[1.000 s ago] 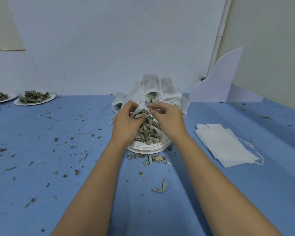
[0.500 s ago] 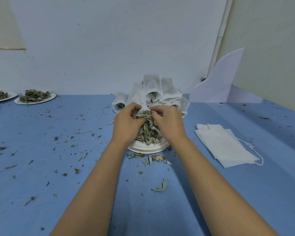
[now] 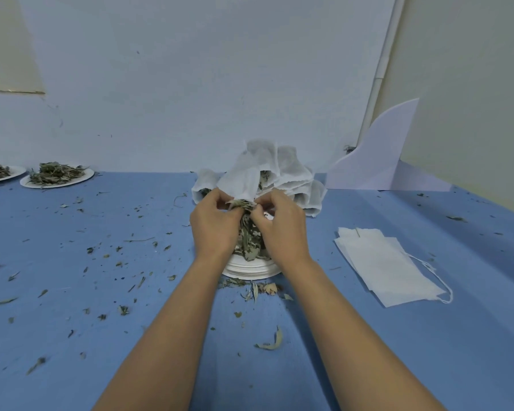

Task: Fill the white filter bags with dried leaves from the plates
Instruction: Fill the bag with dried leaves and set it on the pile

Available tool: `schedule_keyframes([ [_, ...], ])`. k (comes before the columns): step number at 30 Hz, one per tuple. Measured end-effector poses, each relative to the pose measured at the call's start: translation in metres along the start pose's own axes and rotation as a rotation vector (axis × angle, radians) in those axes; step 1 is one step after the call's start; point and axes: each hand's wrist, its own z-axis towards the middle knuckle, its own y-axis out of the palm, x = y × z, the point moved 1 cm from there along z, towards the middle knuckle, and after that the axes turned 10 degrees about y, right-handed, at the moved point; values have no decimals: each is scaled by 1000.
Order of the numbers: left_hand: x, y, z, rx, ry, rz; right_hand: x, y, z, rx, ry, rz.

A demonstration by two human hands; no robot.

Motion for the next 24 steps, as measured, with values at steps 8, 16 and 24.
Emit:
schedule_keyframes([
  [8, -2, 9, -4, 67, -3, 73, 6, 3, -1, -63, 49, 139],
  [16, 0, 7, 1, 74, -19, 108, 7, 5, -2, -135, 29, 133],
  [24, -7, -6, 3, -1, -11, 76, 4, 10, -1, -154, 95, 175],
])
